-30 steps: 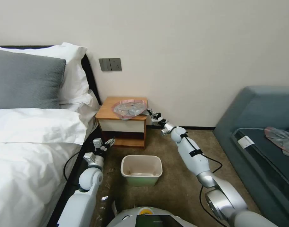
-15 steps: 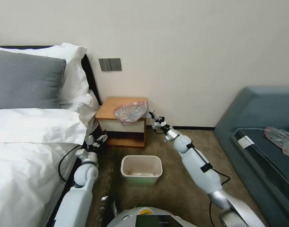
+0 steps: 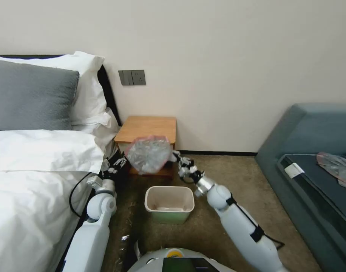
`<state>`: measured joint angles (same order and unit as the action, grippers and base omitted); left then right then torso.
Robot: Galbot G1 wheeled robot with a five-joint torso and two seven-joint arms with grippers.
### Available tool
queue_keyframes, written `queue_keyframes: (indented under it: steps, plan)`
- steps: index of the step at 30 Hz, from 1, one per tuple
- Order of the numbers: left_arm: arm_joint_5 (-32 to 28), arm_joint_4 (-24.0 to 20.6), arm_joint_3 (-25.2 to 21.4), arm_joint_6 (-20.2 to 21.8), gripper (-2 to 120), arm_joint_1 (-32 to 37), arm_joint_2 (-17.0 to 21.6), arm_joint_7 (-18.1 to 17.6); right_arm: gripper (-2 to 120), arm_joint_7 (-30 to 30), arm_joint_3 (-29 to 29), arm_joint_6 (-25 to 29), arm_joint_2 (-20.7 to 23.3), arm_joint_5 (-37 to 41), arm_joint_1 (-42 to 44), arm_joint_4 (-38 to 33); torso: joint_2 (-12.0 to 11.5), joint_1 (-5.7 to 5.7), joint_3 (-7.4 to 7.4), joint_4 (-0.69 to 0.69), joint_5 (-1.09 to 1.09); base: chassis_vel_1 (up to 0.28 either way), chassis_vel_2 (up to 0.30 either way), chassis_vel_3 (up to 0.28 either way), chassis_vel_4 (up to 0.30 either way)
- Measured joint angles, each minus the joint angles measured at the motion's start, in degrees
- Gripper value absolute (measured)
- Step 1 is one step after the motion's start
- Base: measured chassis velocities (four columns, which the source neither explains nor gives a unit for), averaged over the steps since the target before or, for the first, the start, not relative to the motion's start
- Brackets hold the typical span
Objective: Pick up the garbage bag from the table and place it over the trash can.
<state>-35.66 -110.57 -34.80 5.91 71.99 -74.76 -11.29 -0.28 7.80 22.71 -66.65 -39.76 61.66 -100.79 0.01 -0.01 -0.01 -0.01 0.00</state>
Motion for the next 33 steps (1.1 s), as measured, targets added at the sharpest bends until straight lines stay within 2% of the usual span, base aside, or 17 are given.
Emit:
queue_keyframes:
  steps: [16, 20, 30, 33]
  plan:
    - [-1.1, -0.4, -0.1, 0.2, 98, 0.2, 0.0, -0.3, 0, 1.1, -0.3, 6.6, 4.8, -2.8, 15.2, -4.8, 0.0, 0.0, 0.0, 0.01, -0.01, 0.0, 0.0, 0.0, 0.0]
    - [-0.9, -0.3, -0.1, 0.1, 98, 0.1, -0.1, -0.3, 0, 1.4, 0.6, 8.2, 4.7, -4.9, 17.9, -4.9, 0.0, 0.0, 0.0, 0.0, 0.0, 0.0, 0.0, 0.0, 0.0]
    - [-0.1, -0.3, 0.2, 0.0, 98, 0.0, -0.1, -0.2, 0, 1.4, 3.2, 9.1, 5.2, -5.1, 19.3, -6.4, 0.0, 0.0, 0.0, 0.01, -0.01, 0.0, 0.0, 0.0, 0.0]
    - [0.4, -0.5, 0.5, 0.0, 98, 0.0, -0.4, -0.2, 0, 0.4, 4.0, 9.2, 5.4, -2.7, 20.2, -6.6, 0.0, 0.01, 0.0, 0.02, 0.0, 0.0, 0.0, 0.0, 0.0]
